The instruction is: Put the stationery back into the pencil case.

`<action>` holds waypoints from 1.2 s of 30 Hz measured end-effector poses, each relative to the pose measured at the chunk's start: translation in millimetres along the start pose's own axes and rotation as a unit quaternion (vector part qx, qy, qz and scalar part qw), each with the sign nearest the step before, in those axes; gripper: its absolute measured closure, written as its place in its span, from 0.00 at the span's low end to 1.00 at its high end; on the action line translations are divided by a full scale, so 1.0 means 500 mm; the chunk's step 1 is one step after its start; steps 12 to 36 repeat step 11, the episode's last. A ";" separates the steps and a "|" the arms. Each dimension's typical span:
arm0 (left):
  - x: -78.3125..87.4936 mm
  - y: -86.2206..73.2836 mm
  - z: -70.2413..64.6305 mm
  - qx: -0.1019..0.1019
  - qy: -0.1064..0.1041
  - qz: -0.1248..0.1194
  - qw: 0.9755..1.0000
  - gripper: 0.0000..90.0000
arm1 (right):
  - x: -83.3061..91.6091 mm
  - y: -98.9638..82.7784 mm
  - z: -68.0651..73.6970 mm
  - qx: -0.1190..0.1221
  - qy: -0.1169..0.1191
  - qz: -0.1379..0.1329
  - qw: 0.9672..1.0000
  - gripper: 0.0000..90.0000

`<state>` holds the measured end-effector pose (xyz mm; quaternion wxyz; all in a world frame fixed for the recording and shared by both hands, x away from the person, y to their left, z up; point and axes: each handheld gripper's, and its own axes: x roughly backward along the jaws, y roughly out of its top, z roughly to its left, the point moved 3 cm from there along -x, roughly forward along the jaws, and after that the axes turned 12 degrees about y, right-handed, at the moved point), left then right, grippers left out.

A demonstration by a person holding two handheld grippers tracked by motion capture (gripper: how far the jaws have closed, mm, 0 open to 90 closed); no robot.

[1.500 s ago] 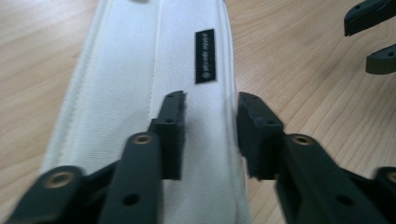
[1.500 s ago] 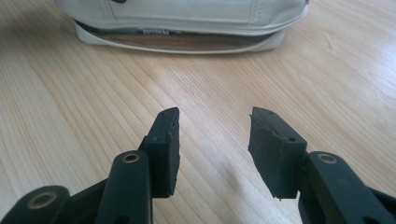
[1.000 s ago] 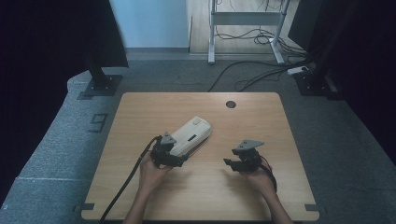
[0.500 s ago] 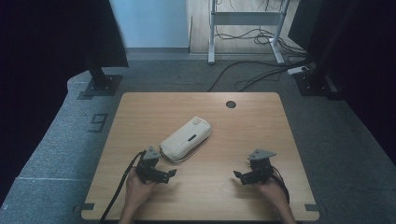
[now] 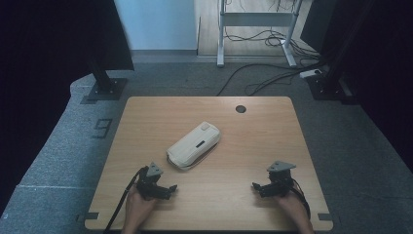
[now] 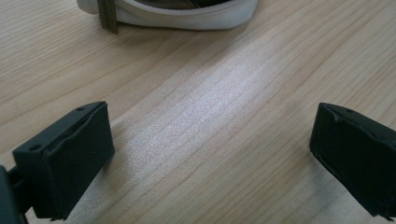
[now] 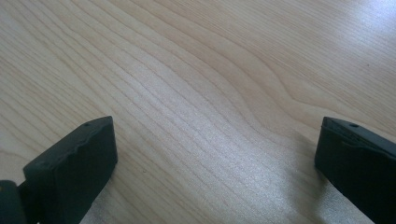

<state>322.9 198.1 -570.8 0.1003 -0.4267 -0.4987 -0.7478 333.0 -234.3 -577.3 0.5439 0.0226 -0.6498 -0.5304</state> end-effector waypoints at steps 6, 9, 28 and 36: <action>0.000 0.000 -0.003 -0.003 0.002 0.001 1.000 0.00 | 0.000 0.000 0.000 -0.001 -0.001 -0.001 1.000 0.00; 0.000 0.000 -0.003 -0.003 0.002 0.001 1.000 0.00 | 0.000 -0.001 0.000 -0.001 -0.001 -0.002 1.000 0.00; 0.000 0.000 -0.003 -0.004 0.002 0.001 1.000 0.00 | 0.000 -0.001 0.000 -0.001 -0.001 -0.002 1.000 0.00; 0.000 0.000 -0.003 -0.004 0.002 0.001 1.000 0.00 | 0.000 -0.001 0.000 -0.001 -0.001 -0.002 1.000 0.00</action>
